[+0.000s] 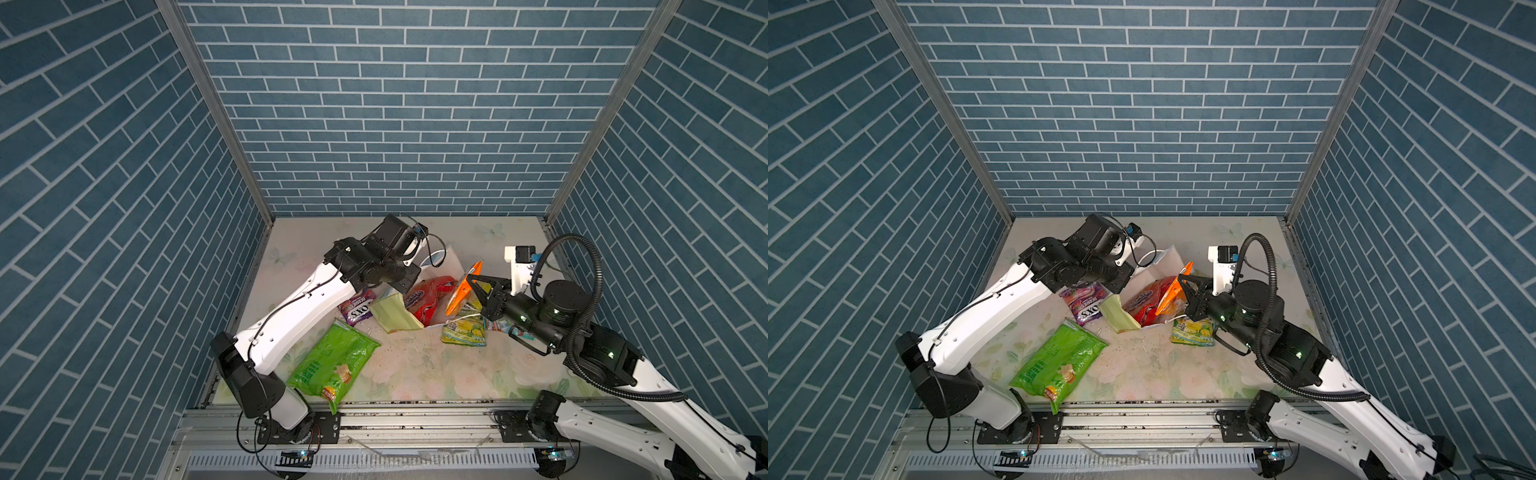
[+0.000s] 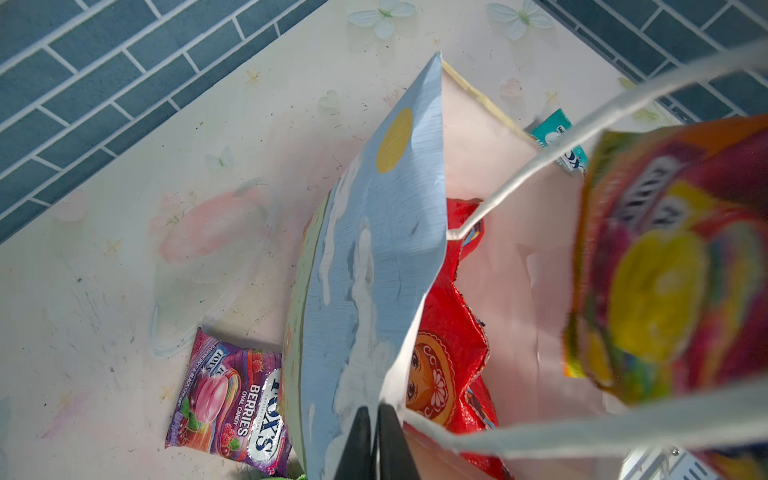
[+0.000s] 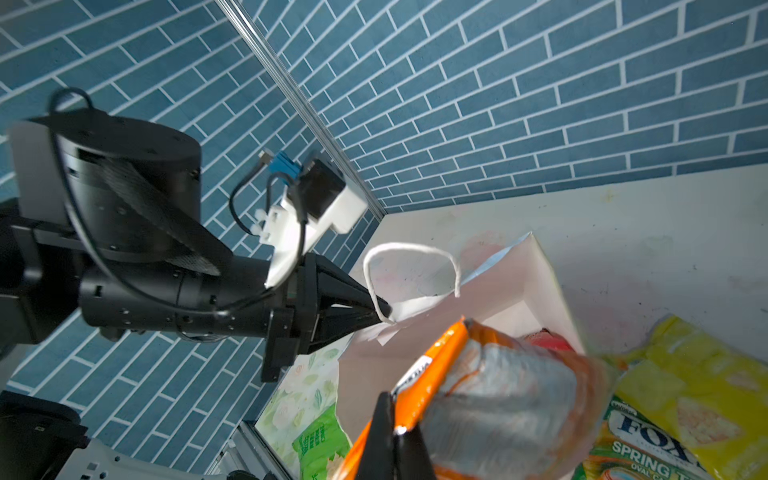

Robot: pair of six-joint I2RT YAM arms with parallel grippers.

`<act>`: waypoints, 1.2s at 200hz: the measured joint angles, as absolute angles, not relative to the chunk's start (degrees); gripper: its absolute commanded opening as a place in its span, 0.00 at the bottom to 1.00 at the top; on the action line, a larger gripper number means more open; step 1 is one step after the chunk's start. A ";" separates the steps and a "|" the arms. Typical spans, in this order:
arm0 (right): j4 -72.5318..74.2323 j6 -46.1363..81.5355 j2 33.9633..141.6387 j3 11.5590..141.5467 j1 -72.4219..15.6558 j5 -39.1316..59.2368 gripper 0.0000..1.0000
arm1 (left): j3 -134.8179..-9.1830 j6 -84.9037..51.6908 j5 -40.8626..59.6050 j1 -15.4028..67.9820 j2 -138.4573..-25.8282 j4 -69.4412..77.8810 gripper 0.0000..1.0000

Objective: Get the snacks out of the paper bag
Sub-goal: 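Lift the orange Fox's pack out of the bag with the right gripper, then carry the orange pack with the right gripper over the other Fox's packs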

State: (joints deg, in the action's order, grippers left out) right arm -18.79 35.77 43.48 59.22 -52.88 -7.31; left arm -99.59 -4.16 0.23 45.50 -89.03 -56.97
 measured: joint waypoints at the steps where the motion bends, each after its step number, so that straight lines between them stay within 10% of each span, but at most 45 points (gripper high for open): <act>1: -18.81 35.68 43.42 59.27 -52.88 -7.35 0.00 | -99.59 -4.16 0.23 45.47 -89.03 -56.97 0.09; 107: -26.46 28.42 35.53 66.65 -52.88 -25.71 0.00 | -99.44 -4.05 -0.40 45.34 -88.92 -56.64 0.09; 240: -56.31 36.56 50.59 75.66 -42.04 -45.30 0.00 | -100.05 -3.84 -1.06 45.32 -88.71 -56.99 0.09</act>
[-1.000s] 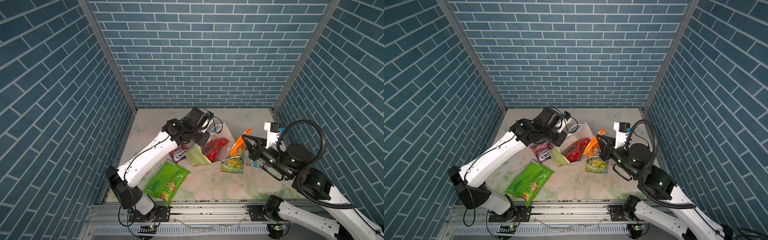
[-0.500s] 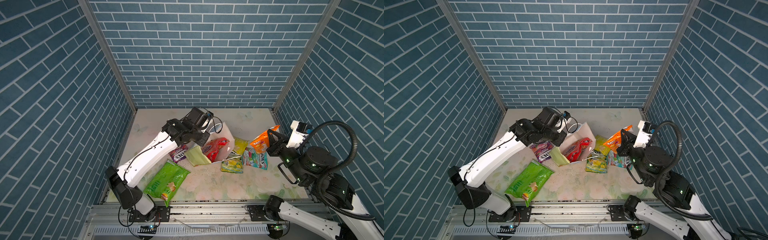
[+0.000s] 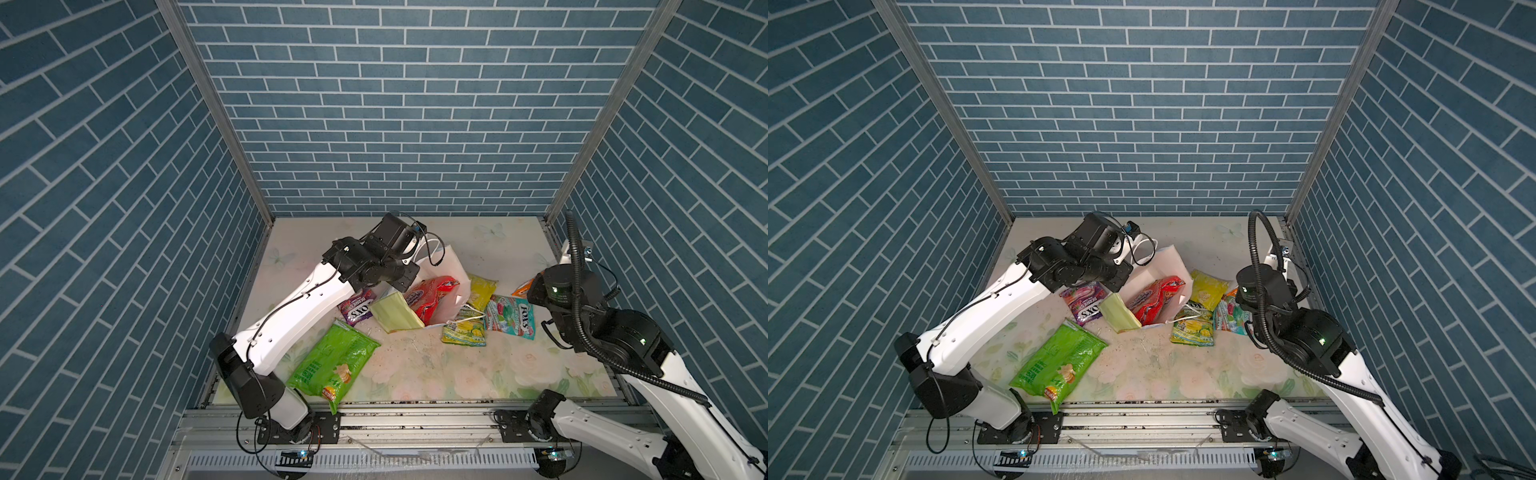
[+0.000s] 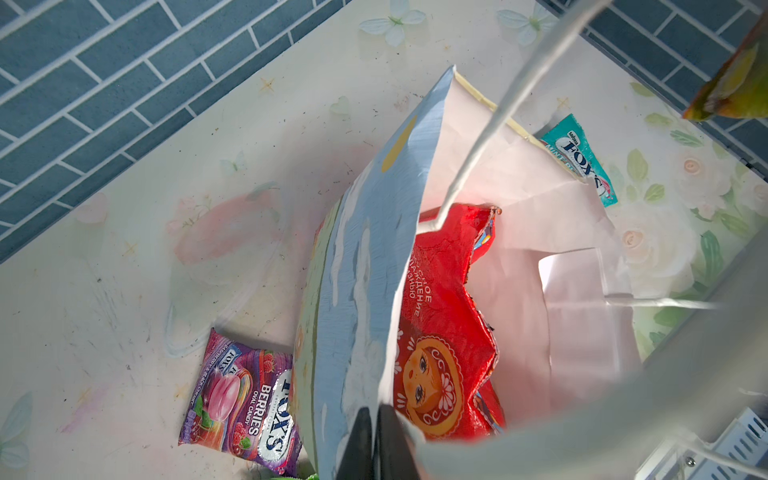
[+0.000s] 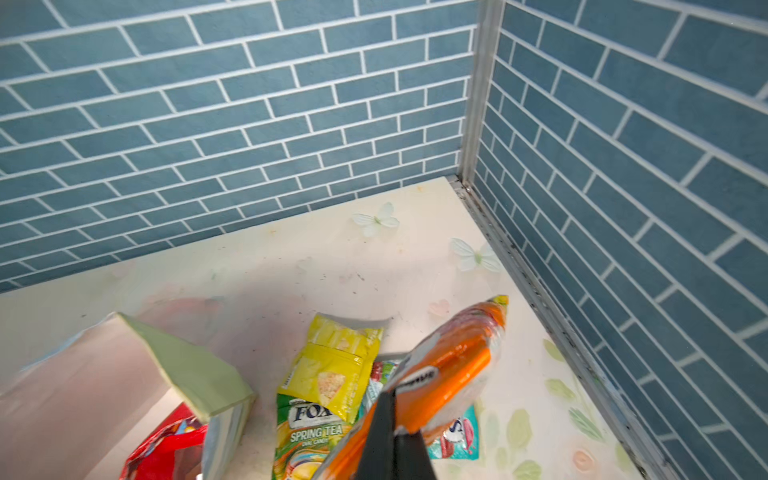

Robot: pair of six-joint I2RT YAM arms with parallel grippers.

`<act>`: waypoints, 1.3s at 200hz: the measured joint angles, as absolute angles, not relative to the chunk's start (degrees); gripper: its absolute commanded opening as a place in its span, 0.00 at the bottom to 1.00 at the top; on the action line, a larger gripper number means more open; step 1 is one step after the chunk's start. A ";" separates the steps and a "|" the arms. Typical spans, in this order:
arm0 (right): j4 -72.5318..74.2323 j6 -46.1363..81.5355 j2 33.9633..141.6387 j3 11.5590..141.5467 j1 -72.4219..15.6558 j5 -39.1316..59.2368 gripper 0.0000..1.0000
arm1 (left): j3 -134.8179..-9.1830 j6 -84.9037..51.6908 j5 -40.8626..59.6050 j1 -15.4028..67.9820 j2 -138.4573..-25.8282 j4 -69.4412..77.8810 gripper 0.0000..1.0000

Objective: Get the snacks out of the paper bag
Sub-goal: 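Carry the orange pack with the right gripper over the other Fox's packs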

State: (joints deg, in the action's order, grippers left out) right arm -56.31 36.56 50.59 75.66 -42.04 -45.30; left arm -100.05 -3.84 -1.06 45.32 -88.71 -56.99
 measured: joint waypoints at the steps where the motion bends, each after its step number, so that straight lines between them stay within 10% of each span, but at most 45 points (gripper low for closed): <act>1: -56.38 36.60 50.63 75.72 -41.91 -45.23 0.00 | -100.05 -3.86 -1.08 45.32 -88.68 -56.97 0.09; 260: -34.61 31.64 78.43 70.74 -6.31 -3.18 0.00 | -98.63 -3.97 -1.21 45.32 -85.36 -57.19 0.09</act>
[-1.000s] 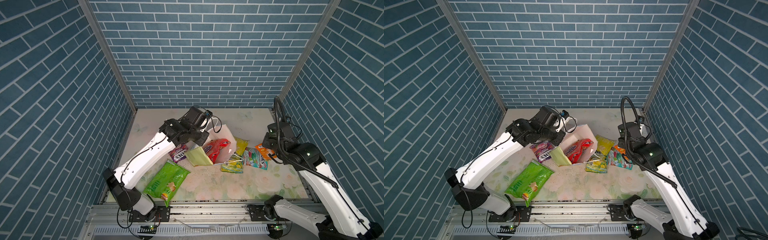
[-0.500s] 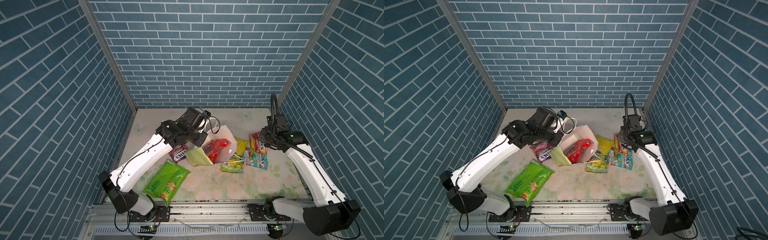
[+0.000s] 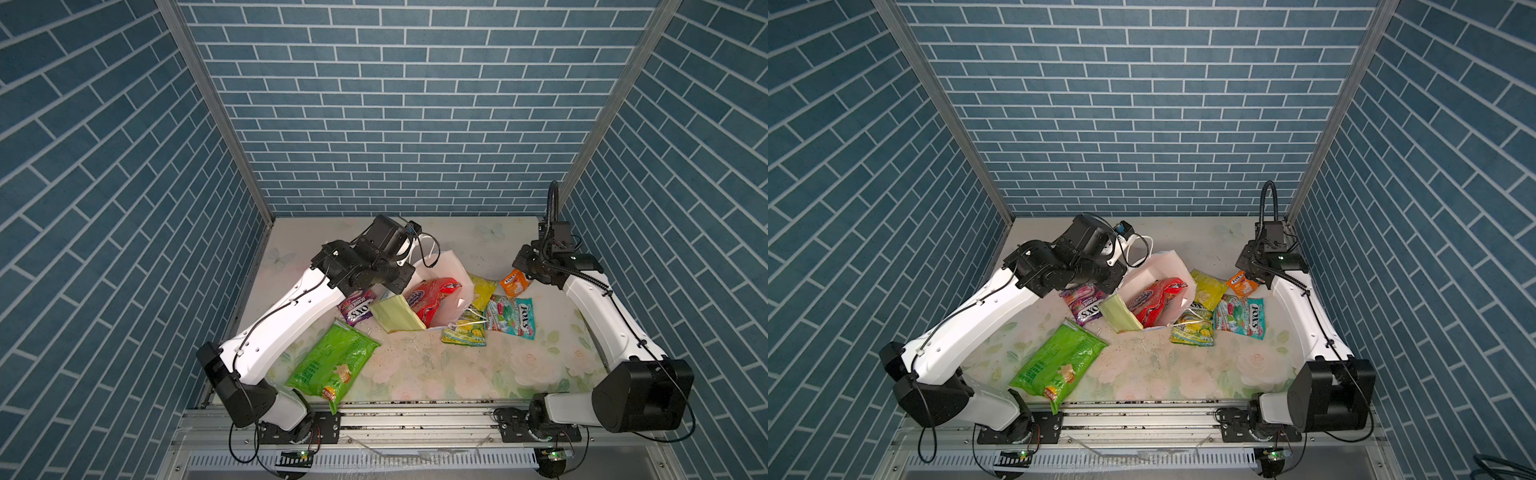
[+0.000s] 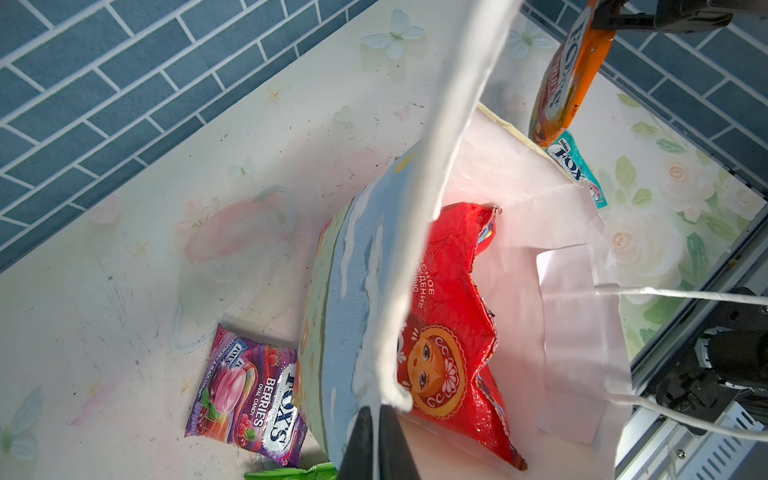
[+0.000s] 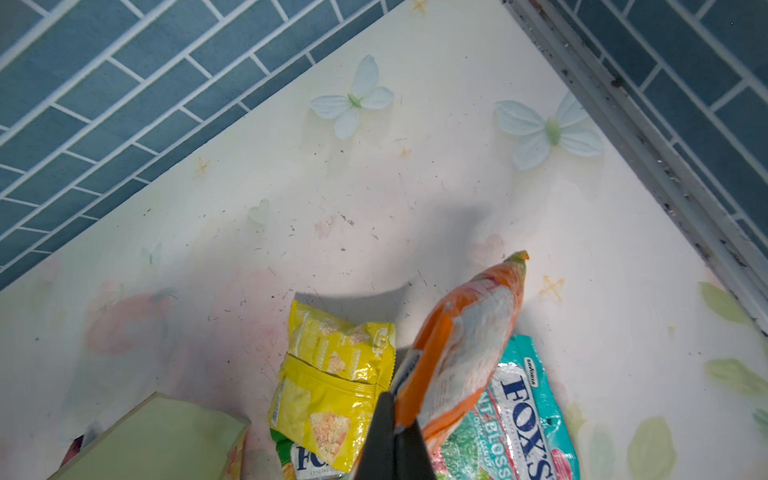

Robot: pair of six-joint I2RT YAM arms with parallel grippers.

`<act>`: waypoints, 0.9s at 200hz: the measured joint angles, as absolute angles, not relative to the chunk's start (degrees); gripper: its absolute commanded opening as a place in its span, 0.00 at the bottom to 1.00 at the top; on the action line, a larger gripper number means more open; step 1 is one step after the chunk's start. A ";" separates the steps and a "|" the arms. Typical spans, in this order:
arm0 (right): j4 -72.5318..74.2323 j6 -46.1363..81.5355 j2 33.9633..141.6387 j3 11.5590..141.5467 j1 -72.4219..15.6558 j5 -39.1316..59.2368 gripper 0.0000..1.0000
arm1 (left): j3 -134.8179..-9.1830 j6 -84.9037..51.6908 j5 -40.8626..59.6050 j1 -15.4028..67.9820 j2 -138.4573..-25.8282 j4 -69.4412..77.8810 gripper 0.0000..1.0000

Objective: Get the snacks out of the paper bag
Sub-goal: 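Carry the orange pack with the right gripper over the other Fox's packs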

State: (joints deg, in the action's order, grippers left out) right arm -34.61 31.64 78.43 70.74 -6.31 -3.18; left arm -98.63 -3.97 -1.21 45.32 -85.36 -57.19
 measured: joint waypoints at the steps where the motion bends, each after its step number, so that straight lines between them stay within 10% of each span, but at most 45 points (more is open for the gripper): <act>1: -34.41 31.64 78.48 70.74 -6.28 -3.14 0.00 | -98.63 -3.97 -1.21 45.32 -85.36 -57.19 0.09; 180: -25.67 33.19 76.01 57.52 -1.72 0.19 0.00 | -98.63 -5.15 -1.91 45.32 -85.36 -57.98 0.09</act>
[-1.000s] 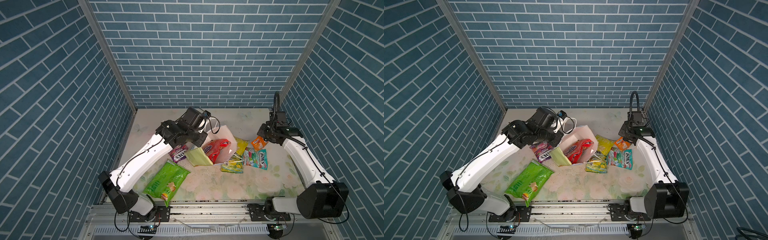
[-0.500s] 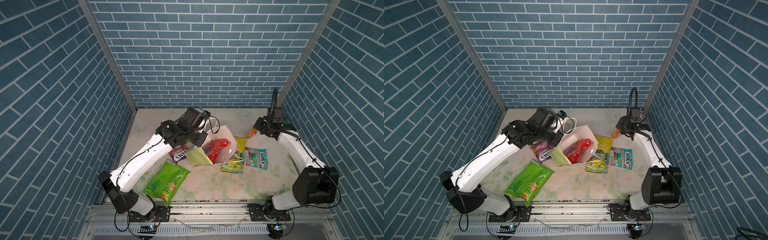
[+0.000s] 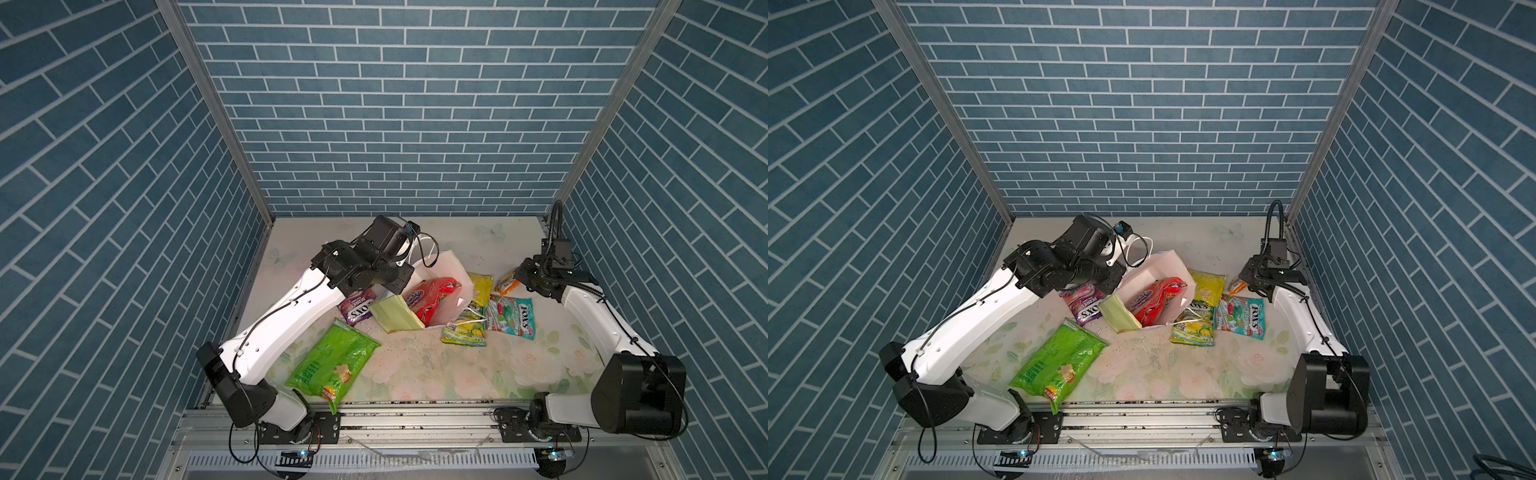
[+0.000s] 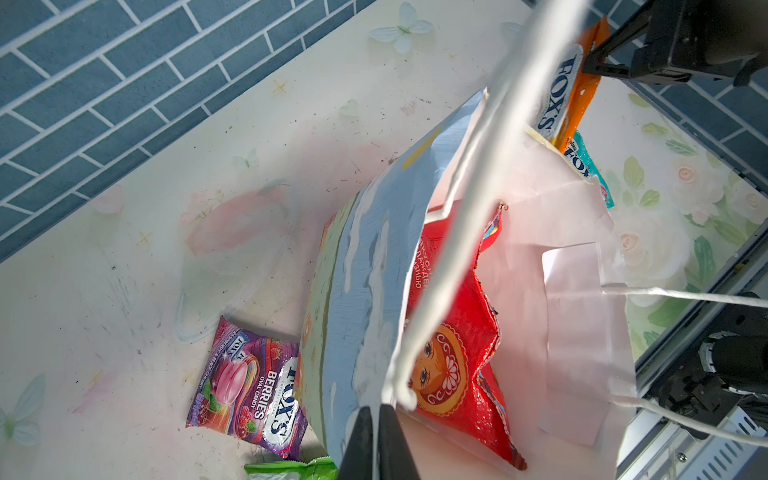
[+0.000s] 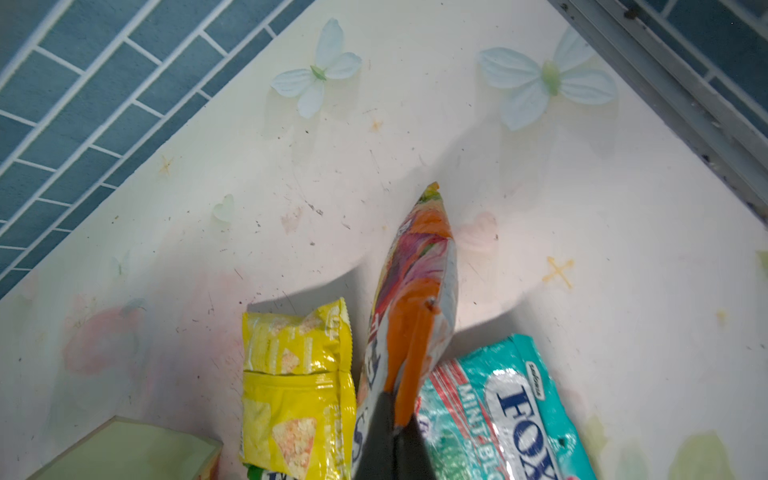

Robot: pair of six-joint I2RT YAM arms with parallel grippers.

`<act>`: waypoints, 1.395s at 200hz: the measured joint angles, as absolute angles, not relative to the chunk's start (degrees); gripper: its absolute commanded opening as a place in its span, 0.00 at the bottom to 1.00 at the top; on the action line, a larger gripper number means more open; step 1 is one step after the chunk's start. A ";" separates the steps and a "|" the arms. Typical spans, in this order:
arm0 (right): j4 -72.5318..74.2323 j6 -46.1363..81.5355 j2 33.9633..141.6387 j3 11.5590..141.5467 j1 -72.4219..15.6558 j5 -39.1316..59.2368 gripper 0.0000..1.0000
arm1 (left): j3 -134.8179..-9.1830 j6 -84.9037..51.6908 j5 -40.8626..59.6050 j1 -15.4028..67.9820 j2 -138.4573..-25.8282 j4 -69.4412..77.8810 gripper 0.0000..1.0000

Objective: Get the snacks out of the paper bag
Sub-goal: 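Carry the orange pack with the right gripper over the other Fox's packs, then lower the orange pack onto the table packs and open the right gripper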

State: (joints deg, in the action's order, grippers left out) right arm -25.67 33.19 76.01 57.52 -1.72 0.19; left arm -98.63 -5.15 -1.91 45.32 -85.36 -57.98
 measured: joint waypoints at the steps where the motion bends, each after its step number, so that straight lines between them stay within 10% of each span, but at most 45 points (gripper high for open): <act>1: -25.69 33.19 75.90 57.43 -1.72 0.16 0.00 | -98.63 -5.15 -1.91 45.32 -85.36 -57.98 0.10; 279: -36.88 31.11 73.91 53.84 2.35 -2.76 0.19 | -99.68 -1.30 -6.11 45.28 -90.83 -59.70 0.21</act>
State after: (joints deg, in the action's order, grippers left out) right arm -36.88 31.11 73.91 53.84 2.35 -2.76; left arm -99.68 -1.30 -6.11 45.28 -90.83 -59.70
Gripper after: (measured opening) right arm 0.188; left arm 0.225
